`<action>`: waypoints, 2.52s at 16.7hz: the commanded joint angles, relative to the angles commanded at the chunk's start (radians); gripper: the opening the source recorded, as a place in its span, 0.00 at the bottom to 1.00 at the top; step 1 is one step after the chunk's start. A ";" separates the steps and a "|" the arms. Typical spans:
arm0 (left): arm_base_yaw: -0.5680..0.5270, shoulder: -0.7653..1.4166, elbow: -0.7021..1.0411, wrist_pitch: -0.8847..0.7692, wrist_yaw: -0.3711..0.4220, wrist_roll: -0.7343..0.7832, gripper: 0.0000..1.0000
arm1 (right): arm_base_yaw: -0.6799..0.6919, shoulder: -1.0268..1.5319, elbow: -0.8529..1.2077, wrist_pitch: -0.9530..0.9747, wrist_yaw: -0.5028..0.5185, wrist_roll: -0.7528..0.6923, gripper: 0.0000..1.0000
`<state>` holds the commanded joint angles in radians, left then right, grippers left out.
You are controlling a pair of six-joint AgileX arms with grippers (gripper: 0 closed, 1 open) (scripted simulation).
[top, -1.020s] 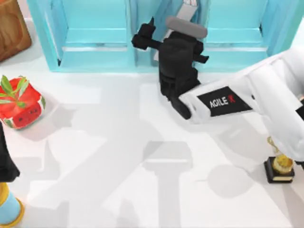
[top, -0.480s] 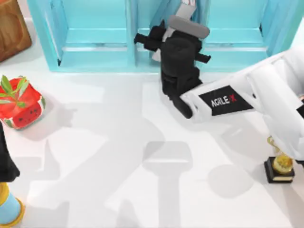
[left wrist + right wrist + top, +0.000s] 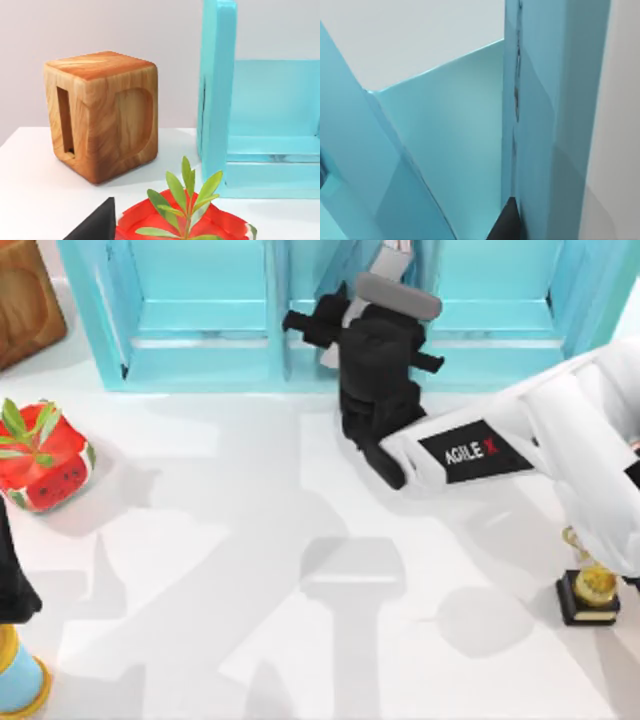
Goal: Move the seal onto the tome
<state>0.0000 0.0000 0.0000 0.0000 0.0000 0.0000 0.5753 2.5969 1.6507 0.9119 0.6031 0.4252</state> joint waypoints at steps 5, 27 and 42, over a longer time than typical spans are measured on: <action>0.000 0.000 0.000 0.000 0.000 0.000 1.00 | 0.021 -0.037 -0.026 -0.017 0.013 0.002 0.00; 0.000 0.000 0.000 0.000 0.000 0.000 1.00 | 0.321 -0.889 -0.545 -0.372 0.303 0.020 0.00; 0.000 0.000 0.000 0.000 0.000 0.000 1.00 | 0.249 -0.872 -0.936 -0.112 -0.014 -1.228 0.00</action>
<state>0.0000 0.0000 0.0000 0.0000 0.0000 0.0000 0.8245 1.7244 0.7152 0.7999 0.5887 -0.8029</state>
